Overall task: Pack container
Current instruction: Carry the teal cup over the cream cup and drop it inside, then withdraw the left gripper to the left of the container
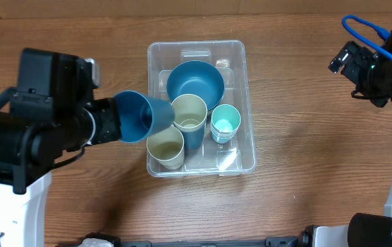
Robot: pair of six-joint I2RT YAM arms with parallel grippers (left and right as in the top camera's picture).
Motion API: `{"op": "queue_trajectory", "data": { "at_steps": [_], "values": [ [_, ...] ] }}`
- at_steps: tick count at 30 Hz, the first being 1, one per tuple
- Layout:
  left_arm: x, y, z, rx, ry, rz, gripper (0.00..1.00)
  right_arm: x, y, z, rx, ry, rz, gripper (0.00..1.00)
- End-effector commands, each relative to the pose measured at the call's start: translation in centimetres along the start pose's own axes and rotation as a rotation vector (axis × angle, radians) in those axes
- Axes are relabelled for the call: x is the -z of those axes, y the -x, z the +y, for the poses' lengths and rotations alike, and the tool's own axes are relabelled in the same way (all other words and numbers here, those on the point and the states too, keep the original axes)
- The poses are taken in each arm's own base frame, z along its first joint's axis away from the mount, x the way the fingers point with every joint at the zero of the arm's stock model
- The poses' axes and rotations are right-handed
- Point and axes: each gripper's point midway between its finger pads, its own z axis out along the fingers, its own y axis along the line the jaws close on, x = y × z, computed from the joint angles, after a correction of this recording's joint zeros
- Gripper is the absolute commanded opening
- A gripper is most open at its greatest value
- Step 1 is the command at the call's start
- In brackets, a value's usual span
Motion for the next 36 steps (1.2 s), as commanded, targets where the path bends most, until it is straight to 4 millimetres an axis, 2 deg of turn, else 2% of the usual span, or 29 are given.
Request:
{"op": "queue_trajectory", "data": {
  "at_steps": [1, 6, 17, 22, 29, 32, 36],
  "values": [
    [-1.4, -1.6, -0.6, -0.047, -0.018, 0.077, 0.04, 0.5, 0.1, 0.2, -0.003, 0.008, -0.014, 1.00],
    [-3.0, -2.6, 0.2, -0.037, 0.024, 0.138, 0.04, 0.5, 0.1, 0.2, -0.003, 0.008, -0.014, 1.00],
    [-4.3, -3.4, 1.2, -0.032, 0.071, 0.185, 0.04, 0.5, 0.1, 0.2, -0.003, 0.008, -0.014, 1.00],
    [-4.5, -3.5, 1.3, -0.032, 0.078, 0.188, 0.11, 0.5, 0.1, 0.2, -0.003, 0.008, -0.014, 1.00],
    [-4.7, -1.6, 0.5, -0.028, 0.043, 0.108, 0.15, 0.5, 0.1, 0.2, -0.003, 0.008, -0.014, 1.00],
    [-4.5, -0.4, 1.2, 0.005, 0.077, 0.057, 0.20, 0.5, 0.1, 0.2, -0.003, 0.008, -0.014, 1.00],
    [-4.0, 2.9, 4.5, 0.102, 0.194, -0.084, 0.42, 0.5, 0.1, 0.2, -0.003, 0.008, -0.014, 1.00]
  ]
}}
